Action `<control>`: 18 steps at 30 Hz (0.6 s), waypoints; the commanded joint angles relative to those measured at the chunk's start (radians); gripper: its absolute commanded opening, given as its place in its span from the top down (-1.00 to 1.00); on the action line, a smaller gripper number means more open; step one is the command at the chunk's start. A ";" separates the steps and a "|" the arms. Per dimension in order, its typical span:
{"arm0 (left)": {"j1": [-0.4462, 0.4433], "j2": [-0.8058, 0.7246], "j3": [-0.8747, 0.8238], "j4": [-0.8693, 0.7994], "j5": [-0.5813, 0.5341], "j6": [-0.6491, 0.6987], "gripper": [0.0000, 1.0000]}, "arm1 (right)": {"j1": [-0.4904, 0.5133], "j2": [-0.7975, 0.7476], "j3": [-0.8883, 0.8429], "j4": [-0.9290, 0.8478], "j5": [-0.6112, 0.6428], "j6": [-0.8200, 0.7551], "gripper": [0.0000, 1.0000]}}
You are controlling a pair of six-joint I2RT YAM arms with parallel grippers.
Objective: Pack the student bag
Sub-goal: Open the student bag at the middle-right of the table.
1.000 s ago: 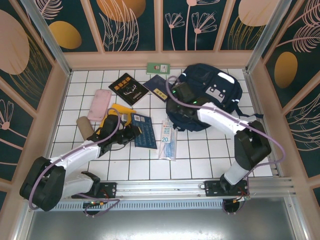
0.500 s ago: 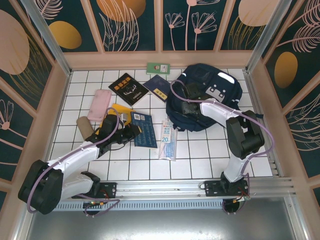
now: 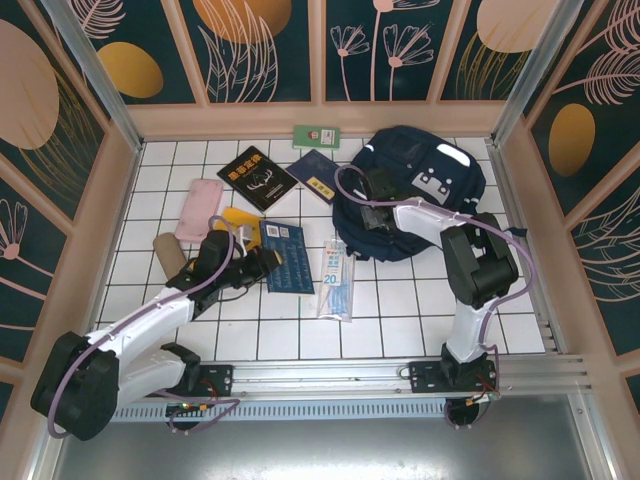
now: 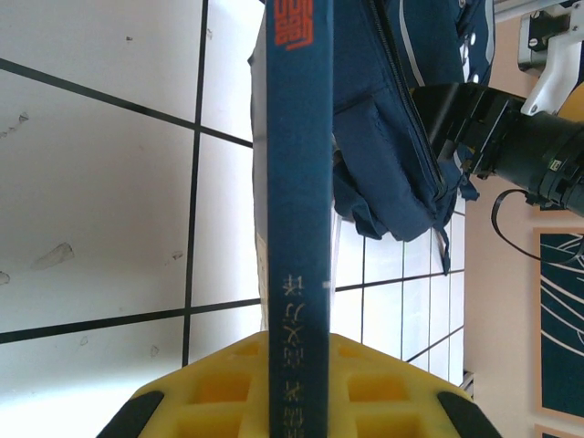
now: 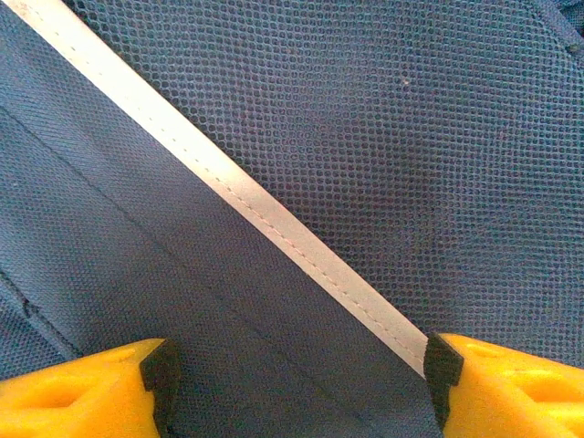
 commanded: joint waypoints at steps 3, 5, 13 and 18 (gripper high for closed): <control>-0.003 -0.034 -0.030 0.028 -0.002 0.020 0.85 | 0.021 -0.042 -0.026 -0.113 -0.153 -0.014 -0.63; -0.003 -0.025 -0.039 0.048 0.005 0.011 0.85 | 0.048 -0.051 -0.031 -0.130 -0.151 -0.017 -0.67; -0.002 -0.013 -0.044 0.064 0.017 0.015 0.84 | 0.068 -0.047 -0.045 -0.144 -0.196 -0.034 -0.93; -0.002 -0.021 -0.057 0.069 0.014 0.014 0.83 | 0.073 -0.003 -0.022 -0.159 -0.065 -0.037 -0.86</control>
